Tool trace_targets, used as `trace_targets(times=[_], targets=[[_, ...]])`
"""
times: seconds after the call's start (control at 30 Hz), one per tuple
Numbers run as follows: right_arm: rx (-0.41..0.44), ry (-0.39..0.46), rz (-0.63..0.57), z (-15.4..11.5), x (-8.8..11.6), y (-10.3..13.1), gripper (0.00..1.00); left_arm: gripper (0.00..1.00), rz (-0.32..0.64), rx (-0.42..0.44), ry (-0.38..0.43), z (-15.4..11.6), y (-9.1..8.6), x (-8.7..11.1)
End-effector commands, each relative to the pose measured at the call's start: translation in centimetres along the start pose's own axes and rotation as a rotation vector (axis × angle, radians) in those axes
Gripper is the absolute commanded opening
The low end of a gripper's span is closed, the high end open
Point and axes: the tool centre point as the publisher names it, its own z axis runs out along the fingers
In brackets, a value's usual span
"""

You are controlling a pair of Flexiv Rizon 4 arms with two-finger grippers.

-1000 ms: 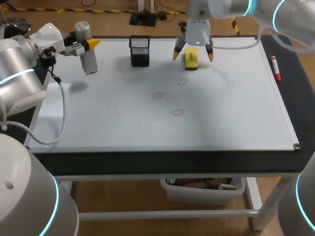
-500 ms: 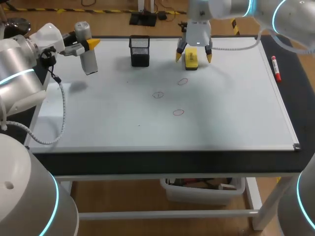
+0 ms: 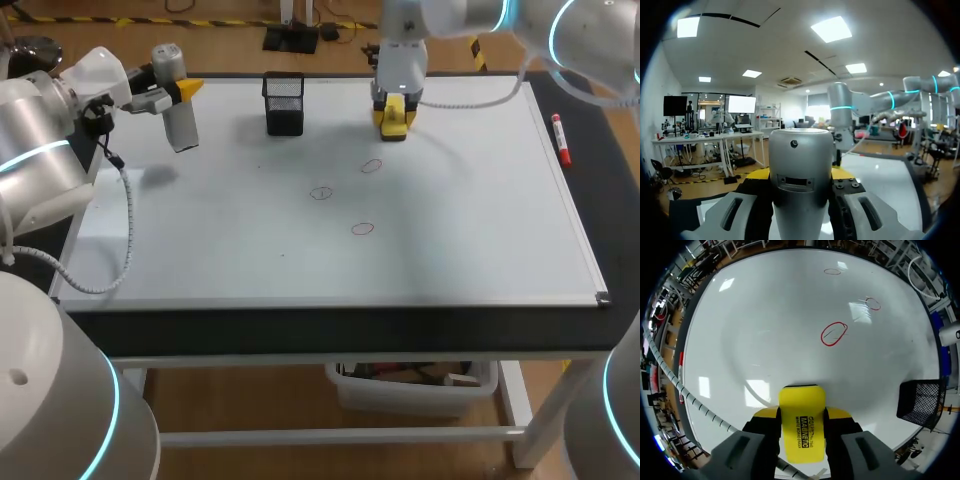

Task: Pick up the inspection probe, press it on each red-marked spot on the whiteboard one by one, put down the probe, pick up the eraser, and wipe off all the red marks.

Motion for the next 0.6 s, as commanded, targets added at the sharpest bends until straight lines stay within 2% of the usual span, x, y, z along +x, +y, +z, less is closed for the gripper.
trace_targets(times=[0.03,0.3,0.6], targets=[[-0.003,0.015,-0.002,-1.2,0.8,0.4,0.0,0.0,0.002,0.005,-0.004,0.1,0.0,0.0],[0.012,0.006,0.012,-3.2,4.6,0.9,0.0,0.0,0.002,0.005,-0.004,0.1,0.0,0.0],[0.034,-0.012,0.132,-4.6,11.2,1.7,0.0,0.0,0.002,0.005,-0.004,0.1,0.0,0.0]])
